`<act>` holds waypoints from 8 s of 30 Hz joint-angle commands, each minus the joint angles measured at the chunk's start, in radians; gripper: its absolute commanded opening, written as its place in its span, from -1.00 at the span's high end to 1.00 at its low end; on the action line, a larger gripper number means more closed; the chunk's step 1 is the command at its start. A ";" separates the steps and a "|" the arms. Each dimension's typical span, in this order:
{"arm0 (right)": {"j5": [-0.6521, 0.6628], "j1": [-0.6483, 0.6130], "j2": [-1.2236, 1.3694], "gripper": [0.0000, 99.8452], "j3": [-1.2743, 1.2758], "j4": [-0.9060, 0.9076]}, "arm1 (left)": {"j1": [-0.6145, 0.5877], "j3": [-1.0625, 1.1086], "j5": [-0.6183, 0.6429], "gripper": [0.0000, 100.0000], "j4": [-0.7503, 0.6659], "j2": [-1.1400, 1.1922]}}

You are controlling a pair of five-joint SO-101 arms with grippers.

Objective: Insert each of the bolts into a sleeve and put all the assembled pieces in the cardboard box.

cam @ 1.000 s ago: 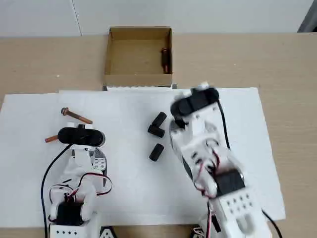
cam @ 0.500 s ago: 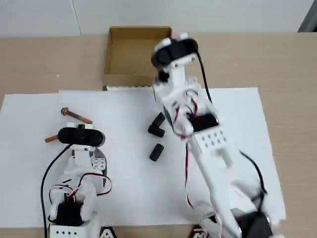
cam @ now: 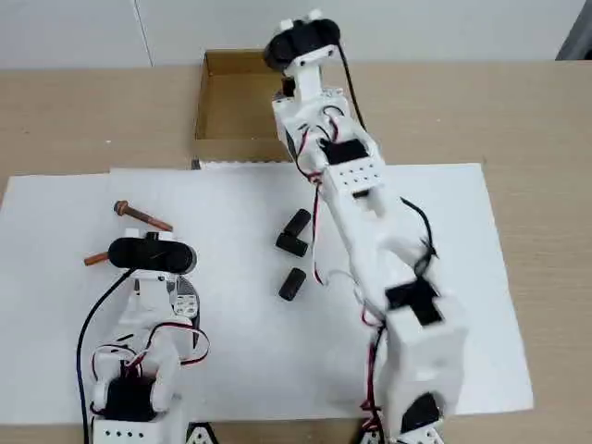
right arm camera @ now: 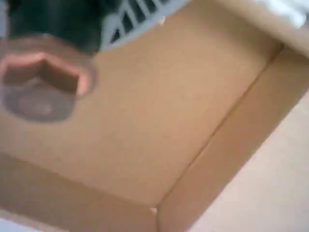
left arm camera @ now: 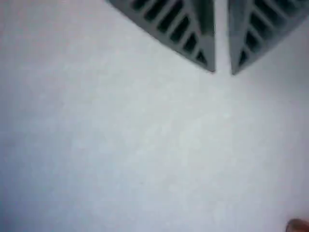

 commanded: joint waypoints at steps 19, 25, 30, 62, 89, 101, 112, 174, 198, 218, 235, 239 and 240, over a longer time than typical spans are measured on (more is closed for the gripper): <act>0.186 0.008 0.331 0.70 -0.399 0.077 | -0.003 -0.005 -0.009 0.99 -0.023 -0.009; 0.189 0.008 0.305 0.78 -0.400 0.087 | -0.003 -0.005 -0.008 0.99 -0.023 -0.009; 0.184 0.007 0.206 0.84 -0.400 0.240 | -0.005 -0.005 -0.005 0.99 -0.023 -0.009; -0.212 -0.122 -0.387 0.99 -0.394 1.305 | -0.005 -0.005 -0.003 0.99 -0.023 -0.009; -0.568 -0.120 -0.832 0.92 0.631 1.061 | -0.005 -0.005 -0.003 0.99 -0.023 -0.009; -0.586 -0.209 -0.771 0.73 0.721 0.886 | -0.005 -0.005 -0.003 0.99 -0.023 -0.009; -0.620 -0.245 -0.599 0.74 0.658 0.826 | -0.005 -0.005 -0.003 0.99 -0.023 -0.009; -0.509 -0.077 -0.699 1.00 -0.103 1.353 | -0.157 -0.154 -0.009 0.99 -0.080 -0.005; -0.416 0.226 -1.360 1.00 0.945 1.096 | -0.158 -0.550 -0.066 0.99 0.276 0.133; -0.382 0.226 -1.788 1.00 1.234 1.047 | -0.160 -1.182 -0.074 0.99 0.543 1.013; -0.296 0.225 -2.049 1.00 1.363 1.026 | -0.318 -1.262 -0.336 0.99 0.600 1.496; -0.295 0.225 -2.094 1.00 1.373 1.029 | -0.319 -1.262 -0.364 0.98 0.577 1.573; -0.295 0.223 -2.098 1.00 1.373 1.029 | -0.321 -1.262 -0.373 0.97 0.571 1.593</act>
